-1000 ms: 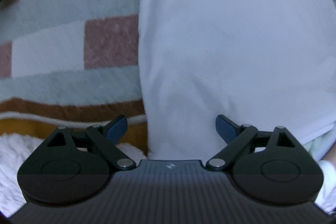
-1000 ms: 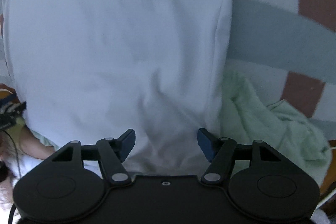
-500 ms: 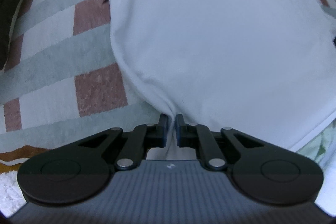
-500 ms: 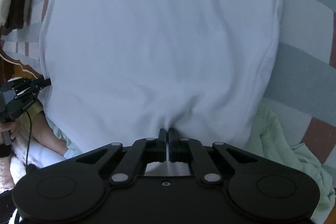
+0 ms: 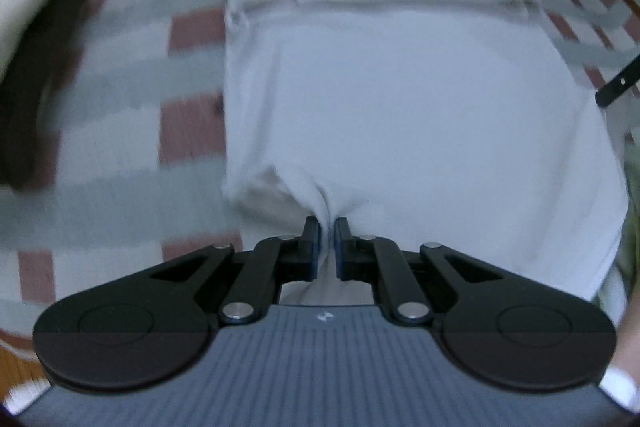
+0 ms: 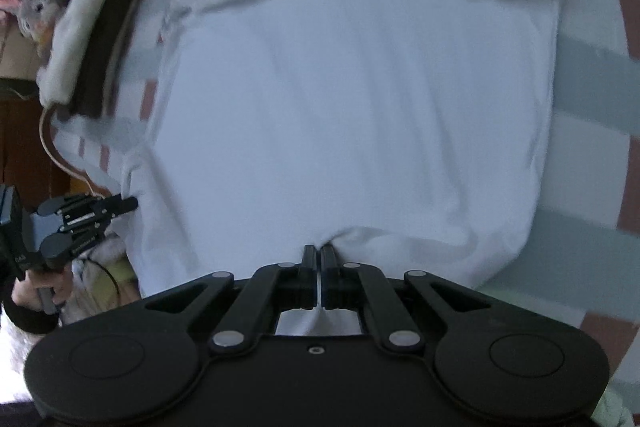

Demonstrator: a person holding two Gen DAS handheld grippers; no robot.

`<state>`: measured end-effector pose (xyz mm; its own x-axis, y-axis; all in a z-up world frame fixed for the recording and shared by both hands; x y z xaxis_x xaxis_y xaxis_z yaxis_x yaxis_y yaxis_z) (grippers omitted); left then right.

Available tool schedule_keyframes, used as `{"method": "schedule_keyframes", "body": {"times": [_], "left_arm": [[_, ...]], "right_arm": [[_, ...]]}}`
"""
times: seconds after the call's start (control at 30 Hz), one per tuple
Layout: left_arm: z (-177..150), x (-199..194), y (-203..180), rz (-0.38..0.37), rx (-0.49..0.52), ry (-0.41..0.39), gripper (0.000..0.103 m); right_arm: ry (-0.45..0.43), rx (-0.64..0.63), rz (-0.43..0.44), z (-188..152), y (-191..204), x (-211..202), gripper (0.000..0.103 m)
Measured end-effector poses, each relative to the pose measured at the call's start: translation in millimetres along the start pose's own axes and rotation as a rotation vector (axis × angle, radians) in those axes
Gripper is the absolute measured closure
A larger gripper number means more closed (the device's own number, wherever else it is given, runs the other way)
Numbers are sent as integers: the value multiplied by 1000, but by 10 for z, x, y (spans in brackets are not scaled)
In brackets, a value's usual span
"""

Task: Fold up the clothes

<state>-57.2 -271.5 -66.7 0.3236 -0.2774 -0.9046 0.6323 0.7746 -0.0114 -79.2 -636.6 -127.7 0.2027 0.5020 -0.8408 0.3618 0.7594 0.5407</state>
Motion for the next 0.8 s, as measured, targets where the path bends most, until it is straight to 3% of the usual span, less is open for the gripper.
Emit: {"method": "schedule_keyframes", "body": {"times": [0.17, 0.27, 0.3, 0.37, 0.4, 0.47, 0.53, 0.57, 0.67, 0.8], "left_arm": [[311, 179, 24, 147, 22, -106, 95], [267, 480, 142, 114, -59, -79, 95], [203, 534, 188, 89, -94, -68, 95], [92, 571, 271, 43, -148, -59, 95], [46, 555, 307, 22, -168, -61, 94], [26, 472, 342, 2, -190, -65, 92], [22, 396, 399, -16, -219, -66, 89], [18, 363, 429, -23, -235, -67, 84], [-3, 251, 520, -31, -274, -78, 58], [-115, 138, 587, 2, -262, -71, 47]], "right_arm": [[-162, -11, -16, 242, 83, -65, 99], [-262, 81, -69, 300, -65, -5, 92], [-281, 123, -85, 306, -122, 27, 87], [-277, 213, -40, 195, -225, 20, 73], [-272, 258, -13, 133, -276, 13, 57], [-288, 355, 60, -71, -363, -80, 52], [-319, 357, 100, -235, -392, -156, 42], [-335, 353, 118, -313, -404, -191, 40], [-327, 328, 34, -407, -379, -37, 40], [-288, 333, 18, -369, -460, 53, 40]]}}
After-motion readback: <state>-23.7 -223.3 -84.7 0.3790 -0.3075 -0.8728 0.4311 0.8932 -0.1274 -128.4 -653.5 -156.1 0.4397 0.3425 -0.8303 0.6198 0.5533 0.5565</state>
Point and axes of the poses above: each gripper's, at about its wrist camera, not at the fingertips, and x roughly the way its jaws point, y to its left, z to its top, the point moved 1 cm from there along x, roughly the way its jaws point, and after that the axes turned 7 degrees about x, right-handed, at the moved point
